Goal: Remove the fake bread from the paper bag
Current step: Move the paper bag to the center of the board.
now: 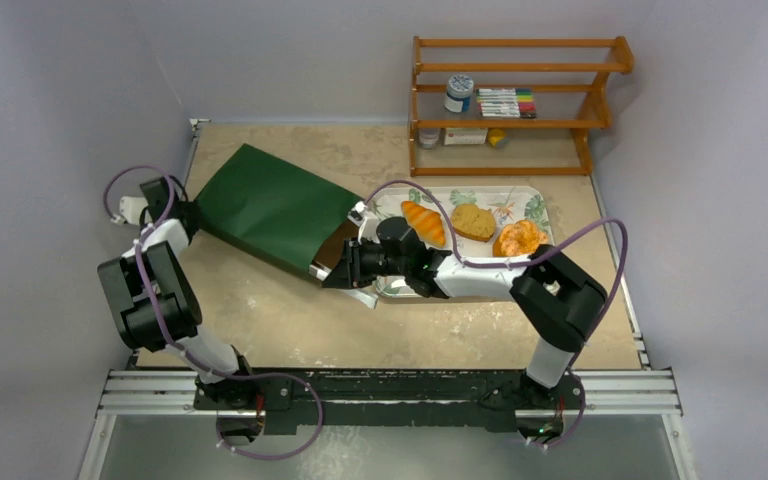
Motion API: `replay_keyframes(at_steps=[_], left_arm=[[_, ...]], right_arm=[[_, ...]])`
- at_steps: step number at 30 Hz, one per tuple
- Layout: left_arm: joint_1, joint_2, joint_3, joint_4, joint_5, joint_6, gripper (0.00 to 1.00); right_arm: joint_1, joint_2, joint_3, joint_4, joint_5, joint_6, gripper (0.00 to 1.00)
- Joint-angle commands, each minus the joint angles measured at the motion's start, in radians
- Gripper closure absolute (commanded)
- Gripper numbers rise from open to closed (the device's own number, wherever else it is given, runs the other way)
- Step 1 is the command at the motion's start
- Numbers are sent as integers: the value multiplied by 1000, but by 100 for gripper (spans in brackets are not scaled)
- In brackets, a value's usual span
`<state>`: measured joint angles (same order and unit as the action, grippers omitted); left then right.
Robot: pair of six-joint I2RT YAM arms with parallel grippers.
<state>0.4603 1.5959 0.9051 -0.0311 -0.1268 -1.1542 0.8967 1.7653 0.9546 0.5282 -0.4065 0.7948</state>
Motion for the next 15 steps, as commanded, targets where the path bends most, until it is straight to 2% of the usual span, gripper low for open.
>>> replay_keyframes(at_steps=[1,7,15], left_arm=[[-116,82,111,80,18,19,89],[-233,149,201,76,-18,-19,88],[-240,84,150,43,-72,-32,89]], right_arm=[[51,-112,-18,39,39,-12,98],[97,-145,-42,-20,127,-6,97],[107,-219,-189,-64,257,61,83]])
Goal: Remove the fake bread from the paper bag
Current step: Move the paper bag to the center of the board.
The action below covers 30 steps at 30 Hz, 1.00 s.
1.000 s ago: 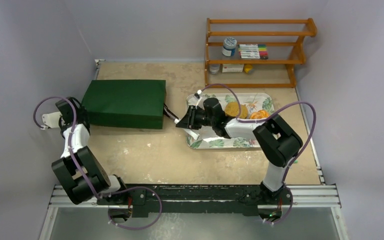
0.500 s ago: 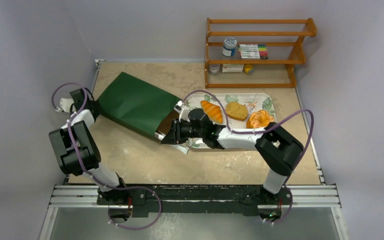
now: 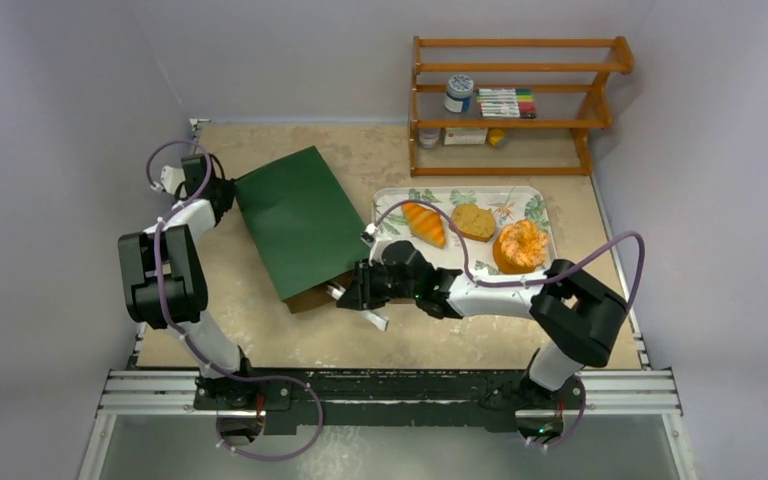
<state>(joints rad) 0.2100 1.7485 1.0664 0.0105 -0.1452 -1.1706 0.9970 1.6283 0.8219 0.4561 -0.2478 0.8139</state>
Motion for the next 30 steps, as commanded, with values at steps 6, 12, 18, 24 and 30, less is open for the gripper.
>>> replay_keyframes(at_steps=[6,12,18,24,30], left_arm=[[11,-104,-32,-17,-59,-20,92],[11,-115,-43,-27,-68,-19,92],[11,-85,-24,-24,-55,-14,92],[11,-68,-5,-29,-49,-2,93],[11,-60,2,-28,-41,3,93]], right_arm=[[21,-132,-111,-39,175,82,77],[28,-229,-196,-37,241,164,73],[29,-298,-271,-25,269,236,66],[28,-312,-318,10,290,290,59],[28,-276,-330,48,286,312,58]])
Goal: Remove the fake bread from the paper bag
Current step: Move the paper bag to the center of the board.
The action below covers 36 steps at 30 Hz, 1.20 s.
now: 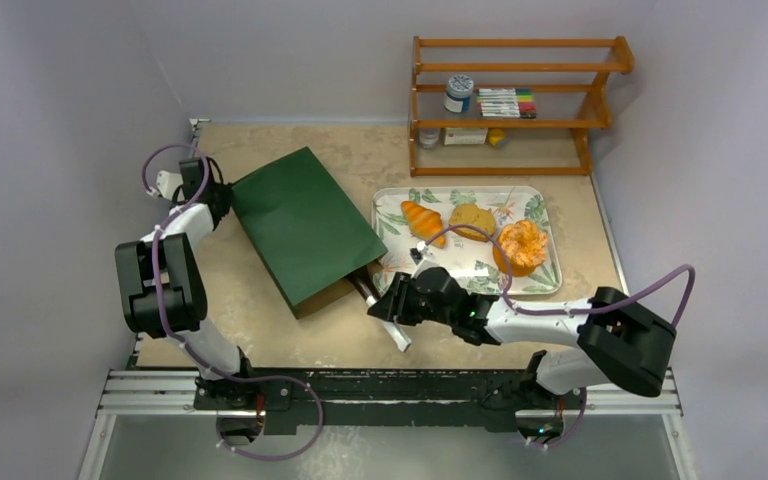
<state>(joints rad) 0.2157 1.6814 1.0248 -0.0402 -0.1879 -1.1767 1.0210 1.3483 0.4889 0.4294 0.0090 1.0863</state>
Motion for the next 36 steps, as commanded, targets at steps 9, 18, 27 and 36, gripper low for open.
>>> replay_keyframes(at_steps=[9,18,27,36], left_arm=[[5,23,54,17,10,15,93],[5,42,60,21,9,23,94],[5,61,72,20,7,30,94],[6,60,78,10,10,50,94]], right_arm=[[5,-69,-54,132,48,72,57],[4,-64,-169,394,15,157,57],[2,-69,-253,586,14,204,56],[4,-82,-298,650,67,288,56]])
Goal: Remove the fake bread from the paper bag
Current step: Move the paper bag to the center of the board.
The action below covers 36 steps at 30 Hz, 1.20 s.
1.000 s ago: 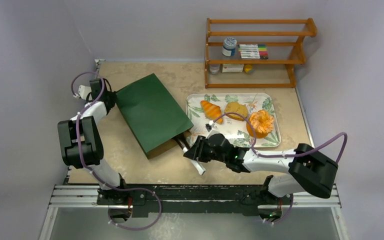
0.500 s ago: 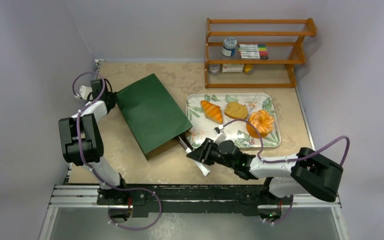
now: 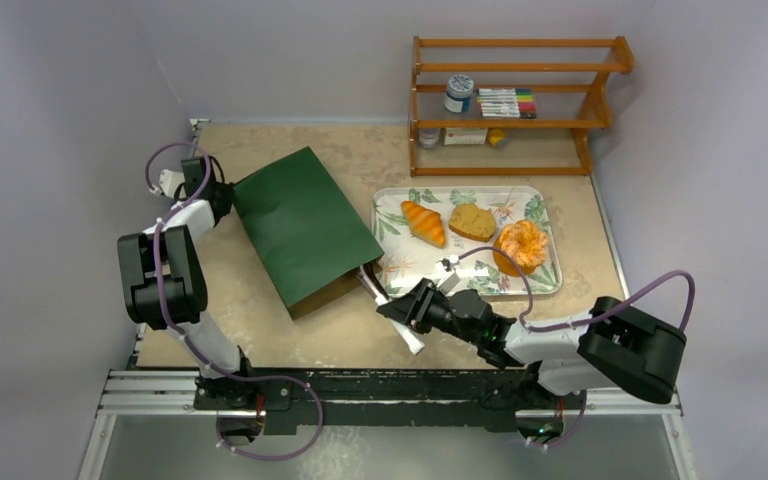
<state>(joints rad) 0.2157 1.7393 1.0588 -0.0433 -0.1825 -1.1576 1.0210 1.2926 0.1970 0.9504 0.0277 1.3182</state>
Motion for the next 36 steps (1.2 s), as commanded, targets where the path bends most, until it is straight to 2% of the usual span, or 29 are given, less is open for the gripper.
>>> replay_keyframes(at_steps=[1,15,29,36], left_arm=[[7,2,44,15,7,32,94],[5,2,41,11,15,47,96],[6,11,34,16,22,48,96],[6,22,33,22,27,49,97]], right_arm=[[3,-24,-8,127,52,68,56],[-1,117,-42,380,104,188,56],[-73,173,13,347,106,185,55],[-138,301,53,455,33,187,54]])
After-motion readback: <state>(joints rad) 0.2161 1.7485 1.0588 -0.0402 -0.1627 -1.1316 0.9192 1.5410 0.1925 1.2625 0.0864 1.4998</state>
